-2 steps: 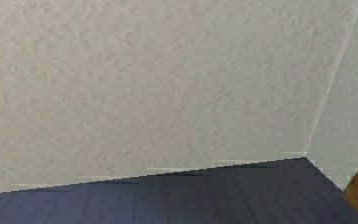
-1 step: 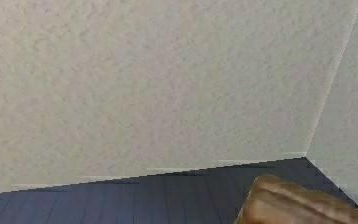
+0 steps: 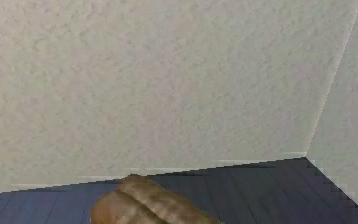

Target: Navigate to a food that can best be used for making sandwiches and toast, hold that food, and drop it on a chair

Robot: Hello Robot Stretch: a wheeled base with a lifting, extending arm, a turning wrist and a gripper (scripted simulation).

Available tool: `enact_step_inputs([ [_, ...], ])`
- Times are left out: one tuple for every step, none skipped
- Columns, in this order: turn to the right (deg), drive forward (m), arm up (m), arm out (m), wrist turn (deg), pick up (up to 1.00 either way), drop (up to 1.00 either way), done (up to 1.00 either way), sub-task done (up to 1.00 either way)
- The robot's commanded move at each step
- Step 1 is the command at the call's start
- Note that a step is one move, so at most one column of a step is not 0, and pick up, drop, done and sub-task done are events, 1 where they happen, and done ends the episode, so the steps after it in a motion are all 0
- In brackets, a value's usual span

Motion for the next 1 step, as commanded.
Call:
enact_step_inputs([
  [-45.0,0.0,0.0,0.0,0.0,0.0,0.0,0.0,0.0],
])
